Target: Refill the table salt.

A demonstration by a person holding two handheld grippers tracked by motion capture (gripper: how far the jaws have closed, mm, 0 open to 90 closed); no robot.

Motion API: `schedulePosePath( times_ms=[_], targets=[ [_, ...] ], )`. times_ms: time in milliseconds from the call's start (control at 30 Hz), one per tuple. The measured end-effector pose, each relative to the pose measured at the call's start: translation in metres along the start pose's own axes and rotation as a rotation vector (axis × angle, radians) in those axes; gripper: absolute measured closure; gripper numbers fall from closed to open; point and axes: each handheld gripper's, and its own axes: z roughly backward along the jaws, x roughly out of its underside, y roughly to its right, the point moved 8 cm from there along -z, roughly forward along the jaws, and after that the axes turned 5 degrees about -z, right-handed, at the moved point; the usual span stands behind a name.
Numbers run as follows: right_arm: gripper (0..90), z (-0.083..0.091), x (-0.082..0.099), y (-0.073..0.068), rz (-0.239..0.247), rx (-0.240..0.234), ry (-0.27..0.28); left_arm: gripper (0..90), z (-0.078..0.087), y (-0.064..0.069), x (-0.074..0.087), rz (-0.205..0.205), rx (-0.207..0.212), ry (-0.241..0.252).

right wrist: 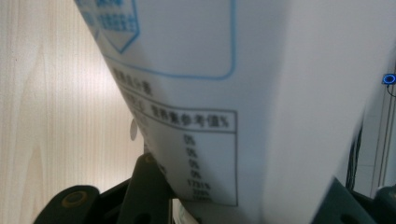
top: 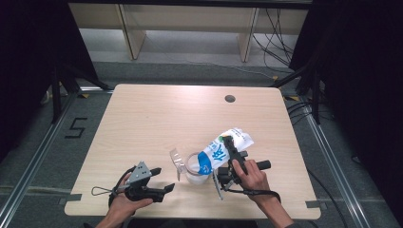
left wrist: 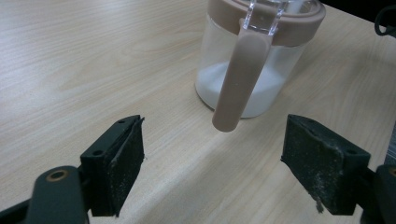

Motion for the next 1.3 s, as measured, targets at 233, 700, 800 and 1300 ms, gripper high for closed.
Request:
schedulePosePath(
  times_ms=[233,700,800,1300],
  targets=[
    [66.6,-0.003,-0.004,-0.002,-0.029,-0.003,0.040,20.2,0.000,0.000,0.001,-0.002,-0.003,-0.008],
    [67.5,0.000,-0.002,0.001,0.034,0.009,0.013,20.2,0.000,0.000,0.001,-0.006,-0.006,-0.011],
    [67.8,0.000,-0.003,0.000,0.041,0.005,0.015,20.2,0.000,0.000,0.001,-0.002,-0.007,-0.004],
    [69.7,-0.005,-0.007,-0.001,0.038,0.007,0.028,20.2,0.001,-0.001,0.000,-0.006,0.000,-0.006]
  ],
)
